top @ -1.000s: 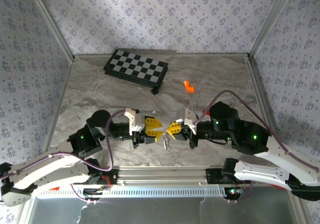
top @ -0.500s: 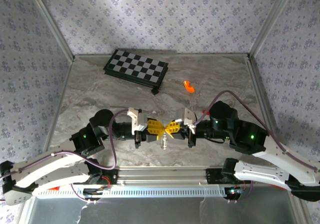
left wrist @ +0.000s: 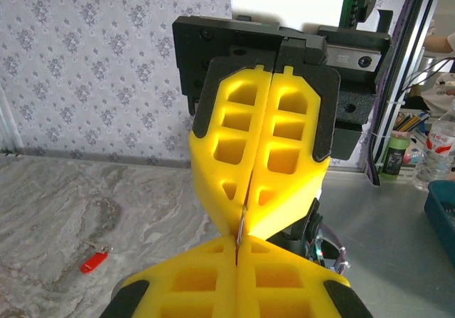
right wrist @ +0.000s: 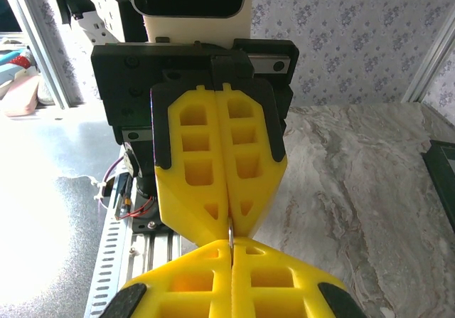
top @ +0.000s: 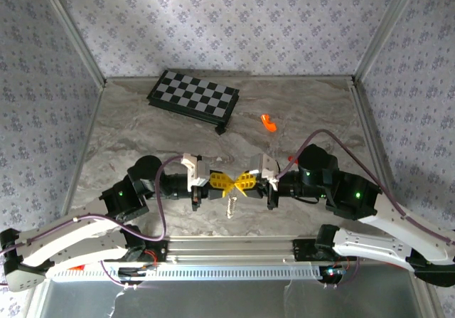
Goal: Put the keys on the keyring
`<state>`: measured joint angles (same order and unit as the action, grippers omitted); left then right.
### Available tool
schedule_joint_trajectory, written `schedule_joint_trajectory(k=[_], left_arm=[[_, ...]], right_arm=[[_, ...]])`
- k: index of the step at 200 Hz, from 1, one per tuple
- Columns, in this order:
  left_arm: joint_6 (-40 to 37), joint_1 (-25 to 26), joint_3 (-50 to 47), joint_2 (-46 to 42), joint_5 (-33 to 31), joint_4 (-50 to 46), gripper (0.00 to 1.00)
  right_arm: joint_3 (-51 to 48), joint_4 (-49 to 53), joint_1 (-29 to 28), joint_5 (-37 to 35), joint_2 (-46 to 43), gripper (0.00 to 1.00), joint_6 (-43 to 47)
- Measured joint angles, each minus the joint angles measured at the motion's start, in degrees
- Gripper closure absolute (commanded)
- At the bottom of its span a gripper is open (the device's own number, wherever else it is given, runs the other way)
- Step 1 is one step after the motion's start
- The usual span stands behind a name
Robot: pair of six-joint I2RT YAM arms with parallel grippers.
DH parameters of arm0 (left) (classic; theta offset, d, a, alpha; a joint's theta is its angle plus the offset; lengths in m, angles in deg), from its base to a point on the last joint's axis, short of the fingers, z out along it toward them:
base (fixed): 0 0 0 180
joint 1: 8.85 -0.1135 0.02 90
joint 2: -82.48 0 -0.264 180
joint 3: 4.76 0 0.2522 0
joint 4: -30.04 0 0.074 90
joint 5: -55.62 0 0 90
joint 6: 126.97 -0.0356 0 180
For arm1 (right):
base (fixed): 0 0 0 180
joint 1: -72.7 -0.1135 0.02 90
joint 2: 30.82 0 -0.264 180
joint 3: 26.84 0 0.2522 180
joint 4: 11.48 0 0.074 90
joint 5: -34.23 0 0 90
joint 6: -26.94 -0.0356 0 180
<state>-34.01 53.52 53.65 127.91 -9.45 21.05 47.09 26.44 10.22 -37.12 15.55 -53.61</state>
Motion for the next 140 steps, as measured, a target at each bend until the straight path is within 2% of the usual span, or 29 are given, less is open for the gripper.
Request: schedule_joint_trajectory(k=[24,42,58,65,110,140], left_arm=[[-0.02,0.02,-0.11,0.11,-0.07,-0.02,1.00],[-0.09,0.00,-0.13,0.17,-0.98,-0.04,1.00],[-0.35,0.00,-0.13,0.33,-1.62,-0.13,1.00],[-0.50,0.00,-0.13,0.42,-1.88,-0.24,1.00],[-1.42,0.00,-0.28,0.37,-3.37,-1.66,1.00],[-2.32,0.00,-1.29,0.09,-5.07,-3.13,1.00]], right_arm=[[-0.02,0.76,0.11,0.59,-0.07,0.67,-0.39],[0.00,2.01,0.11,1.33,-0.11,0.49,-0.48],[0.00,3.39,0.52,1.36,-0.59,0.26,-1.75],[0.00,4.11,0.92,1.33,-0.94,0.21,-2.49],[1.14,10.03,5.46,-0.55,-2.25,0.13,-6.29],[1.22,14.69,14.10,-2.05,-2.21,0.14,-10.25]])
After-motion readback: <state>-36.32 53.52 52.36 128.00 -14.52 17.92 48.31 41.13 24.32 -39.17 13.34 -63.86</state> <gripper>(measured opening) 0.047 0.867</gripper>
